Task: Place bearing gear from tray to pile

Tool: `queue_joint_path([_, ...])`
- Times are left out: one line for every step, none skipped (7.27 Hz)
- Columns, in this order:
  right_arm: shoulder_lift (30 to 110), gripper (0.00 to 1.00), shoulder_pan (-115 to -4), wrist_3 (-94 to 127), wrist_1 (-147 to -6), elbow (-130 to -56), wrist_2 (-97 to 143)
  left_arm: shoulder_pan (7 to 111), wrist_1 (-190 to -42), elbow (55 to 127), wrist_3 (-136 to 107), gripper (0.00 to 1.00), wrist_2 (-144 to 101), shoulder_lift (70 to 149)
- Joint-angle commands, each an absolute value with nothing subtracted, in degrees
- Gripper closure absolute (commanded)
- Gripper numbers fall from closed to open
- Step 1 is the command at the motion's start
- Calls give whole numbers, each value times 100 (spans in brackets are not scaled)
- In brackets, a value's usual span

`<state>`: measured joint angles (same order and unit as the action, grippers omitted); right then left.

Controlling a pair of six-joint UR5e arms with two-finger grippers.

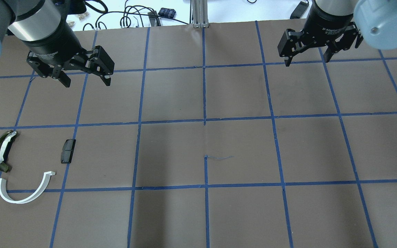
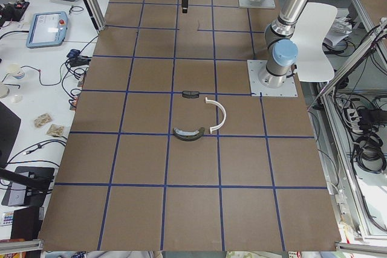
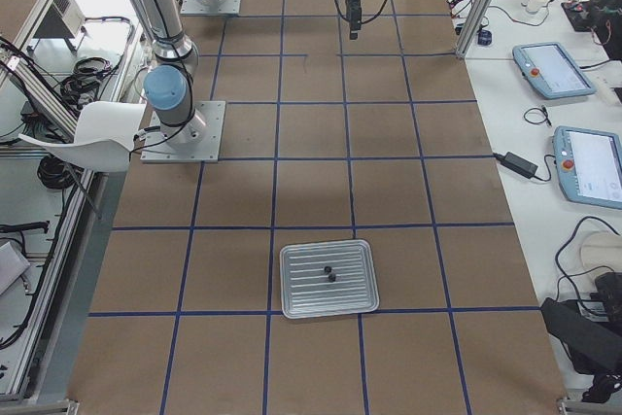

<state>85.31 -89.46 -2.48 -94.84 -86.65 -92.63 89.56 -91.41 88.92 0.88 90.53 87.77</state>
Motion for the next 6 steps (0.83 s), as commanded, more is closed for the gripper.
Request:
queue_joint_path([8517, 0, -8912, -316, -9422, -8649, -9272, 8956, -9141, 8903, 88, 0, 9053, 8771])
queue_joint_path([8473, 0, -8825, -499, -9413, -8614, -9272, 8956, -9141, 8895, 88, 0, 9053, 8771])
queue_joint_path([8507, 0, -8781, -579, -9378, -8622, -9281, 8956, -9141, 8895, 88, 0, 9053, 8771])
queue_joint_path([8525, 0, -8789, -580, -9387, -8657, -9264, 8956, -9141, 8912, 88, 0, 9053, 8771])
queue_joint_path([8534, 0, -8798, -580, -9378, -8622, -9264, 8956, -9141, 8912, 88, 0, 9053, 8763])
queue_joint_path([8499, 0, -8763, -650, -9387, -8622, -9281, 8956, -9141, 8921, 88, 0, 9053, 8754])
